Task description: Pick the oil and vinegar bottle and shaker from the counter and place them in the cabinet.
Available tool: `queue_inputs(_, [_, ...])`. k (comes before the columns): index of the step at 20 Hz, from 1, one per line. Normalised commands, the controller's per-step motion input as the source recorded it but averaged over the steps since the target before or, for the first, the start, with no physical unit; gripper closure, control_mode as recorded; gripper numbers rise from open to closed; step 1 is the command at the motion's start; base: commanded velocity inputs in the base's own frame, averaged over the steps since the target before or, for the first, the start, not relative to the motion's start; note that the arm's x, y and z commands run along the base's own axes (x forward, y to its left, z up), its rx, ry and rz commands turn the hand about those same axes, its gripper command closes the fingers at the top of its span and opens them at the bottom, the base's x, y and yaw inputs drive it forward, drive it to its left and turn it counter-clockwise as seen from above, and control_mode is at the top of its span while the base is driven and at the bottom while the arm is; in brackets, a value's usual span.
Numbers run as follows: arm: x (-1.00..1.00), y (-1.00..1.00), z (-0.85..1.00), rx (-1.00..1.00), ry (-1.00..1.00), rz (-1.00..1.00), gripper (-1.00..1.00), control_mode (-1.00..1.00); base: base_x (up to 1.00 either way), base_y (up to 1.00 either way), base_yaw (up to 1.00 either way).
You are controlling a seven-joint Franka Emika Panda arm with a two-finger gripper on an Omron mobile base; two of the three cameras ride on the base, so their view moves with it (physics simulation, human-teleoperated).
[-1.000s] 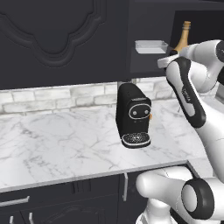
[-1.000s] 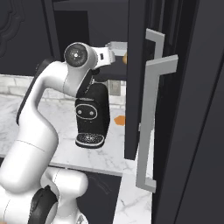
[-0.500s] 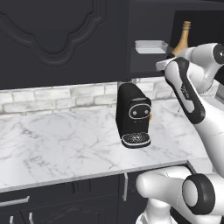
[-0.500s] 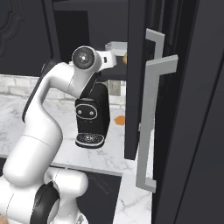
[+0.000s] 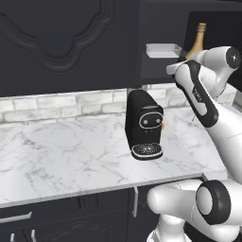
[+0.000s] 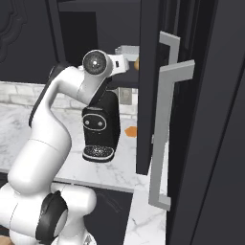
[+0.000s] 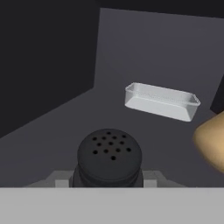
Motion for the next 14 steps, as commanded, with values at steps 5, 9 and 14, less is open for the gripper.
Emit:
queue_inputs(5, [0.27, 0.00, -0.07, 0.00, 0.00, 0.01, 1.00, -1.00, 0.00, 0.00, 0.00])
queue_inputs(9, [0.24, 0.00, -0.22, 0.00, 0.00, 0.01, 1.00, -1.00, 0.00, 0.00, 0.00])
queue_inputs(14, [0.22, 0.00, -0.30, -0.02, 0.00, 0.00, 1.00, -1.00, 0.00, 0.00, 0.00])
